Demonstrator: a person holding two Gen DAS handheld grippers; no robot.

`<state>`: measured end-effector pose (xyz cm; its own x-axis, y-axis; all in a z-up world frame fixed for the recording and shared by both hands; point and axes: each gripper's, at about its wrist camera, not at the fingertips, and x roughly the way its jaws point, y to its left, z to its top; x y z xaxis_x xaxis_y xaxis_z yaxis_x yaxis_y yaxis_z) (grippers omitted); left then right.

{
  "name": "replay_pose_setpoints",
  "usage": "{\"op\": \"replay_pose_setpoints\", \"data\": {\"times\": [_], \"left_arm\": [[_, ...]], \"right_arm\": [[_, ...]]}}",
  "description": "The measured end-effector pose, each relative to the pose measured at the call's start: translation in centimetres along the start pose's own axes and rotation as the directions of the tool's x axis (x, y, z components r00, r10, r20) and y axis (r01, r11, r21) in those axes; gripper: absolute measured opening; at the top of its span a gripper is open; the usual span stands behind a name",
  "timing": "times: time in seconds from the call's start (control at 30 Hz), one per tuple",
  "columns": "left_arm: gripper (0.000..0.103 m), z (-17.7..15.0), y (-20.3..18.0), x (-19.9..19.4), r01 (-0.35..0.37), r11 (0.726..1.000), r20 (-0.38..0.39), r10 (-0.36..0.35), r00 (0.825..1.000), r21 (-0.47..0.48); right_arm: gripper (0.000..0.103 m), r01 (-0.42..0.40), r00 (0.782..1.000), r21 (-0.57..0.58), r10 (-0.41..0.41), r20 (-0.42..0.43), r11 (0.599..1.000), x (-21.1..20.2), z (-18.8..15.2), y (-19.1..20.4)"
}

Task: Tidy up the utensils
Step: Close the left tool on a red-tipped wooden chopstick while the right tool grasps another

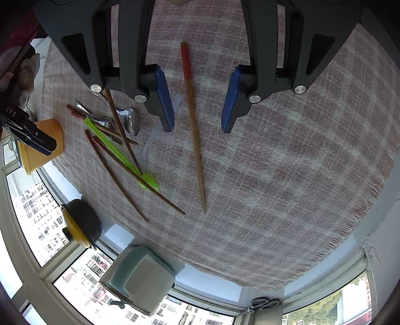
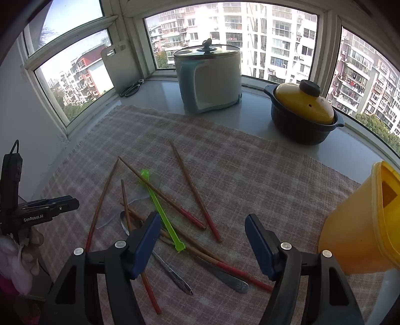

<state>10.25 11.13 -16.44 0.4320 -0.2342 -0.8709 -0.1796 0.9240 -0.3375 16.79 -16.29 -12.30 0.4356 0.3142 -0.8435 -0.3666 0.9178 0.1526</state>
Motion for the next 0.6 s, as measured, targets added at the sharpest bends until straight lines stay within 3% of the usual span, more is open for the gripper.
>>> {"op": "replay_pose_setpoints", "data": {"times": [0.1,0.3,0.4,0.6], "left_arm": [[0.031,0.7,-0.3,1.4,0.007,1.0,-0.038,-0.007,0.999,0.019],[0.03,1.6,-0.7,3.3,0.015,1.0,-0.084,-0.015,0.996,-0.005],[0.03,1.6,-0.7,4.1,0.002,1.0,-0.105,-0.003,0.994,-0.017],[0.03,1.6,-1.2,5.0,-0.051,0.998,-0.097,0.049,0.994,-0.022]], "right_arm": [[0.058,-0.035,0.997,-0.006,0.034,-0.067,0.999,2.4,1.7,-0.1],[0.046,-0.089,0.979,-0.059,0.076,-0.188,0.994,6.4,4.0,0.6],[0.037,-0.089,0.97,-0.105,0.063,-0.234,0.99,8.3,4.9,1.3],[0.03,-0.095,0.955,-0.152,0.047,-0.293,0.984,11.6,6.1,1.8]]}}
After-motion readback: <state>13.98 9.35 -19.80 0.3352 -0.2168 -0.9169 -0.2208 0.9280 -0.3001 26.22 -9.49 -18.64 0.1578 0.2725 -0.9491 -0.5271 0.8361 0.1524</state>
